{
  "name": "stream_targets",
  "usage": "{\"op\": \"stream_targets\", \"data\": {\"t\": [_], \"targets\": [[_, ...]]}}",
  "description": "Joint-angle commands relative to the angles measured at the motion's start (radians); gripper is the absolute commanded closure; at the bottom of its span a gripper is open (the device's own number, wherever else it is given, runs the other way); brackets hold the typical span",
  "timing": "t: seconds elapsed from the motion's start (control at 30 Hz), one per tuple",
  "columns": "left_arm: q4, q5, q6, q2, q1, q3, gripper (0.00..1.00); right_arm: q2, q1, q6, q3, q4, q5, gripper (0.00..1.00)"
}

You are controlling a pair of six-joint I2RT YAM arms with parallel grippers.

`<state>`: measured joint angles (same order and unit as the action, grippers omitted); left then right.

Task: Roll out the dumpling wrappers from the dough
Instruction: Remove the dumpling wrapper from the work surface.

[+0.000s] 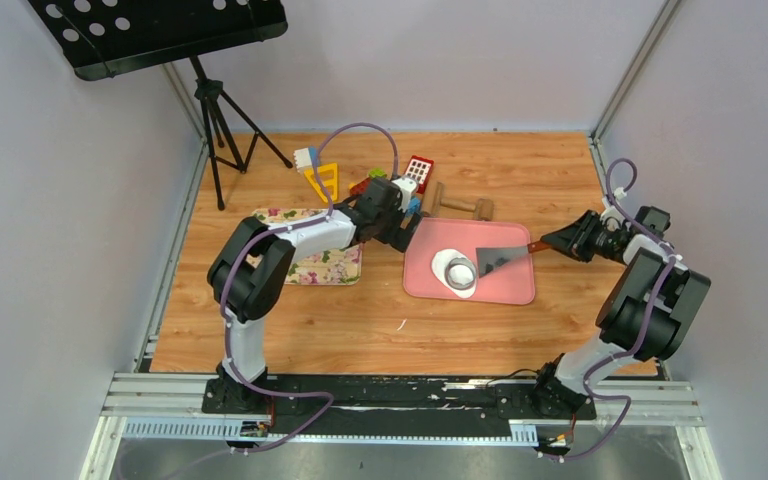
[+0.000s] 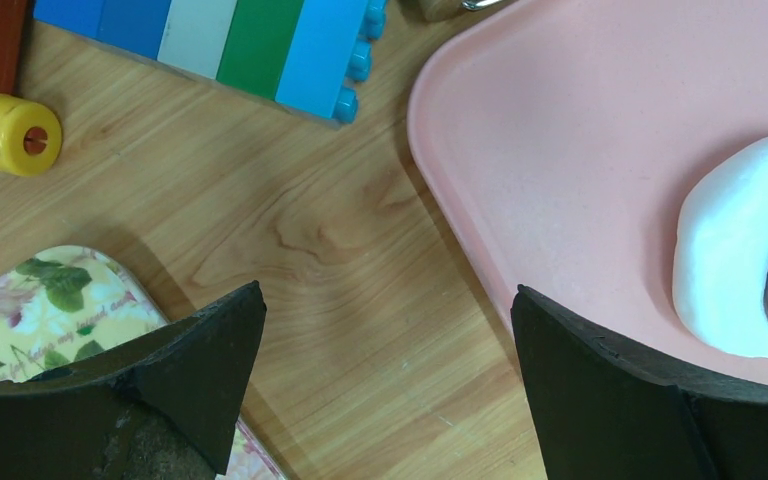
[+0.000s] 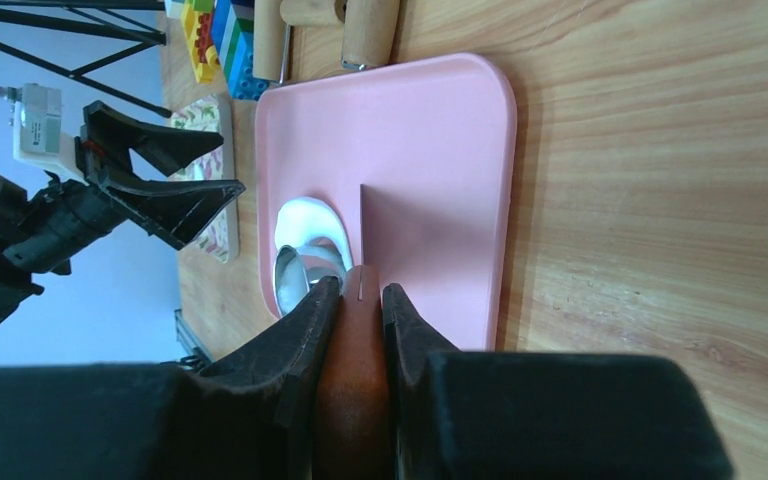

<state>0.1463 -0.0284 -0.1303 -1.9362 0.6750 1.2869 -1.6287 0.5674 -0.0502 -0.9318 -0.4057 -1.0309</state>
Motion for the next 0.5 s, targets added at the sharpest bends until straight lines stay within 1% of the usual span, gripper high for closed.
{"op": "stream_targets", "data": {"t": [0.0, 0.07, 0.2, 0.3, 0.47], "targets": [[0.005, -0.006, -0.024, 0.006, 0.008, 0.041, 0.0, -0.039, 0.002, 0.046, 0.017, 0.019, 0.022, 1.0], [0.003, 0.013, -0.018, 0.027, 0.008, 0.045, 0.0, -0.044, 0.002, 0.046, 0.018, 0.022, 0.023, 1.0], [-0.004, 0.135, -0.008, 0.069, 0.009, 0.064, 0.0, -0.051, 0.003, 0.045, 0.025, 0.03, 0.018, 1.0], [0.01, 0.159, -0.015, 0.08, 0.014, 0.077, 0.0, -0.062, 0.003, 0.046, 0.027, 0.034, 0.011, 1.0], [0.001, 0.179, -0.032, 0.087, 0.014, 0.055, 0.0, -0.086, 0.005, 0.046, 0.03, 0.039, -0.003, 1.0]]}}
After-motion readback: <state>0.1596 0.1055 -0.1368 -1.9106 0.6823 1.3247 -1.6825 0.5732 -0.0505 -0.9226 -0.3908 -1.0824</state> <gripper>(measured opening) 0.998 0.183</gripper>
